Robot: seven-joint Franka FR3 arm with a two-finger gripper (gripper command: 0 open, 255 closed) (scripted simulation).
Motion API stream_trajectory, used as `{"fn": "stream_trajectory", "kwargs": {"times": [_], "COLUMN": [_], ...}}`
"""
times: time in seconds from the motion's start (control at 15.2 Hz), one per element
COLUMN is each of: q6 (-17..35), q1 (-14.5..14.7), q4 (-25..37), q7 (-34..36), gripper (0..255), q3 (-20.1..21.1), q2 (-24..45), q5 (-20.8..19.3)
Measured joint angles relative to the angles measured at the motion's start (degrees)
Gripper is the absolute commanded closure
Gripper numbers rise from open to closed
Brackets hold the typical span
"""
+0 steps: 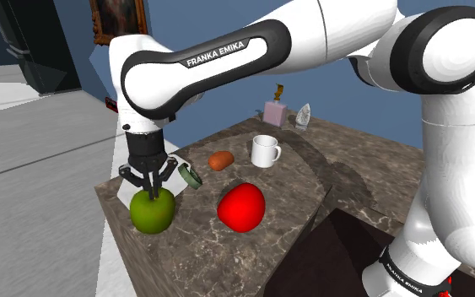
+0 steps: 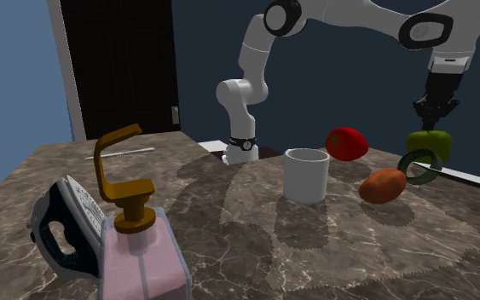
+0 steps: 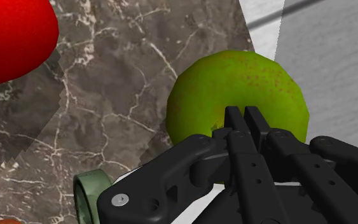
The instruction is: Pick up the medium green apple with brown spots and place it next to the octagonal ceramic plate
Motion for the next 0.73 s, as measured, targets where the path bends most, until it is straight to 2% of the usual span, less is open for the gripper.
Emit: {"fn": "stream_trajectory", "kwargs": {"times": [0.26,0.33,0.73], "q6": [0.20,0.21,0.21], "q1": [-0.02,-0.02,-0.02], "q4": [-0.20,-0.20,-0.19], "q7": [-0.03,-0.03,-0.03], "gripper": [255,0,0], "q3": [0.00,0.00,0.00], "q2": [-0.02,-0.02,-0.02], "q5": [0.01,0.01,0.00]}}
